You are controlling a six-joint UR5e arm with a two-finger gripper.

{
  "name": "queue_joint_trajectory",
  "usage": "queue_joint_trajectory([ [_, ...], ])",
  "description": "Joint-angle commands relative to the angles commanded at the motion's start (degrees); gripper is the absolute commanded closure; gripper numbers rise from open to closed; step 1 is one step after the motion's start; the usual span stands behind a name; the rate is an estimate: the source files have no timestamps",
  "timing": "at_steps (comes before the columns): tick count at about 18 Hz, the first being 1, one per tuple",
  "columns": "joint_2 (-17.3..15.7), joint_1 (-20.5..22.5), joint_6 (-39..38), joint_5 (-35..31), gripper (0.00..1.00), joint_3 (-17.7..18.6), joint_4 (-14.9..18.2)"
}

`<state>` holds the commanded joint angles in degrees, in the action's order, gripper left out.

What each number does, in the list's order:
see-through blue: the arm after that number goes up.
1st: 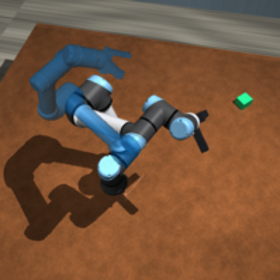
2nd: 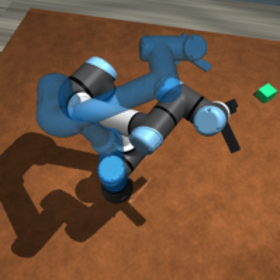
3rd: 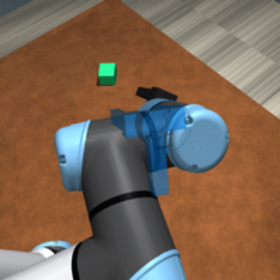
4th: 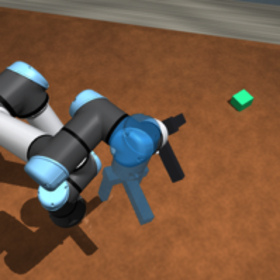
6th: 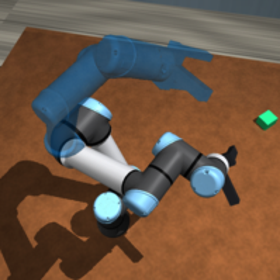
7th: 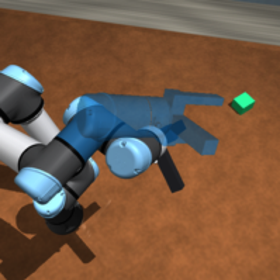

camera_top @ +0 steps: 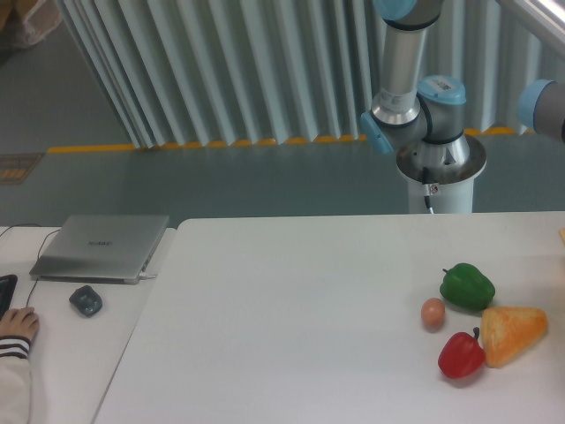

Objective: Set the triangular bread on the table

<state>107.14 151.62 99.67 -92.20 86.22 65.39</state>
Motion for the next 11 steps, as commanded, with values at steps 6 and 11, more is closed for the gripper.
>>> queue_joint_trajectory([
  [6, 0.09, -0.36, -0.09, 1.93, 0.0, 0.0, 0.09],
  [11, 0.35, -1.58, -0.97, 1.94, 0.0, 0.09, 0.09],
])
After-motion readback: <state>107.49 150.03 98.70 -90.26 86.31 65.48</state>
